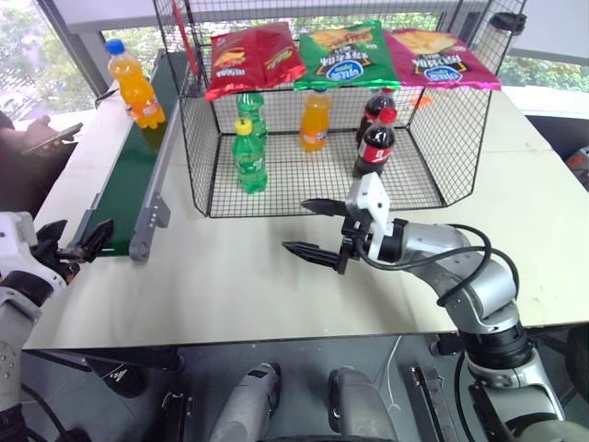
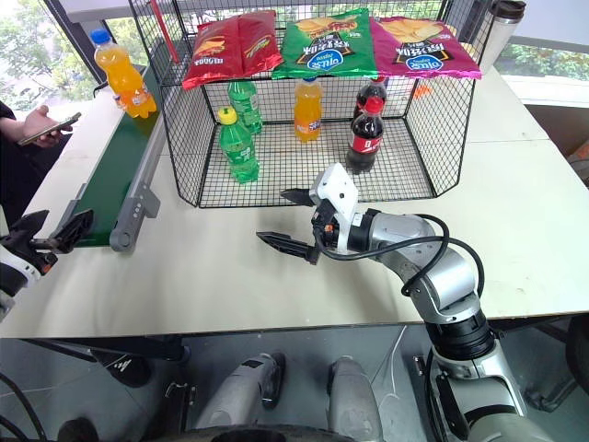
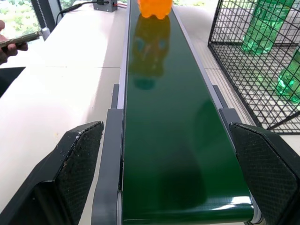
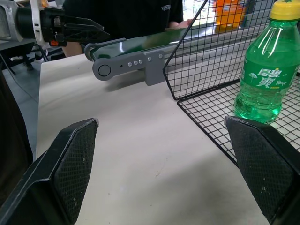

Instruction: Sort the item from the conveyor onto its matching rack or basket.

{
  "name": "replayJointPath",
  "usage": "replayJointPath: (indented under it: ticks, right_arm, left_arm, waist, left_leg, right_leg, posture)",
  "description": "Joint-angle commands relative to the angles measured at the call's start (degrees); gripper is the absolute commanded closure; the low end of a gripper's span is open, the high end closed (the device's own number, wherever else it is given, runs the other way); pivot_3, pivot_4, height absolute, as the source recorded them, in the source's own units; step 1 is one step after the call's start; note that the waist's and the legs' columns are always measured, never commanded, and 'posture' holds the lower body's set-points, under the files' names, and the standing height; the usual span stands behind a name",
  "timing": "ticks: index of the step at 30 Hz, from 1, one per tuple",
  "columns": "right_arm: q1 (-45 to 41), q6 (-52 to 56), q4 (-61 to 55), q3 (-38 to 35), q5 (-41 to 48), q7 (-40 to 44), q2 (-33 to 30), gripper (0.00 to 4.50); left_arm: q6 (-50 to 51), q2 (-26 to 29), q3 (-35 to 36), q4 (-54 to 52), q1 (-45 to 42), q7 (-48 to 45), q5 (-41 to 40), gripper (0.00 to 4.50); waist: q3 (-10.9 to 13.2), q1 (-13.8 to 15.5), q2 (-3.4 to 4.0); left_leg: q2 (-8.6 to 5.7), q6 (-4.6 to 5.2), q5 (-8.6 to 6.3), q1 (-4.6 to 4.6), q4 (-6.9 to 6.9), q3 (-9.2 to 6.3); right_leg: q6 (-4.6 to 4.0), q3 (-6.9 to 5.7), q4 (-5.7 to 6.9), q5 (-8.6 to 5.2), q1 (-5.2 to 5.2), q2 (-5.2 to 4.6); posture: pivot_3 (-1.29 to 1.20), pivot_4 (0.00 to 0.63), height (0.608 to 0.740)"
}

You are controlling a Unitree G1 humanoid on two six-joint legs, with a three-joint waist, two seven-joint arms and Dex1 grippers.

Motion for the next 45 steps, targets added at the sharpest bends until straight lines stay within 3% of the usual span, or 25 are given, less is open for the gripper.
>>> replayJointPath:
  ticks: [1,12,26,42,45]
  right_arm:
    - [-0.4,-1.0,-1.5,-0.9,0.6,0.1,0.0,0.03]
    - [-0.7,-1.3,-0.9,-0.6,-0.3,-1.0,0.5,0.03]
    - [-1.0,-1.1,-0.9,-0.6,-0.6,-2.0,0.8,0.03]
    - [-0.3,-0.6,-1.5,-0.9,-0.5,-2.7,0.1,0.03]
    - [-0.1,-0.6,-1.6,-1.0,-0.6,-3.0,0.0,0.0]
  left_arm:
    - [-1.2,0.3,0.8,-0.9,-0.5,0.2,0.0,0.0]
    - [-2.0,-0.4,-1.2,-0.8,-1.0,0.6,1.1,0.0]
    - [-5.3,-0.5,-8.1,5.9,-7.8,2.4,7.7,0.0]
    - [-5.9,-1.4,-10.5,11.9,-15.7,2.5,8.7,0.0]
    - [-5.9,-1.9,-9.8,10.9,-15.1,0.7,6.8,0.78]
  waist:
    - [0.0,0.0,0.0]
    - [0.0,0.0,0.0]
    - [0.0,0.0,-0.03]
    - [0.0,0.0,-0.04]
    - [0.0,0.0,-0.04]
  left_leg:
    - [0.0,0.0,0.0,0.0,0.0,0.0]
    - [0.0,0.0,0.0,0.0,-0.01,0.0]
    - [0.06,0.01,0.01,0.0,-0.14,0.03]
    - [0.09,0.04,0.04,0.0,-0.16,0.04]
    - [0.1,0.04,0.04,0.0,-0.16,0.04]
  right_leg:
    - [0.0,0.0,0.0,0.0,0.0,0.0]
    - [0.01,0.0,0.0,0.0,0.0,0.0]
    - [0.13,0.0,0.01,0.09,0.02,0.04]
    - [0.13,-0.01,0.0,0.1,0.03,0.15]
    - [0.13,-0.01,0.01,0.11,0.03,0.17]
  posture:
    - [0.0,0.15,0.739]
    - [0.0,0.15,0.739]
    - [0.0,0.15,0.739]
    - [0.0,0.15,0.739]
    - [0.0,0.15,0.739]
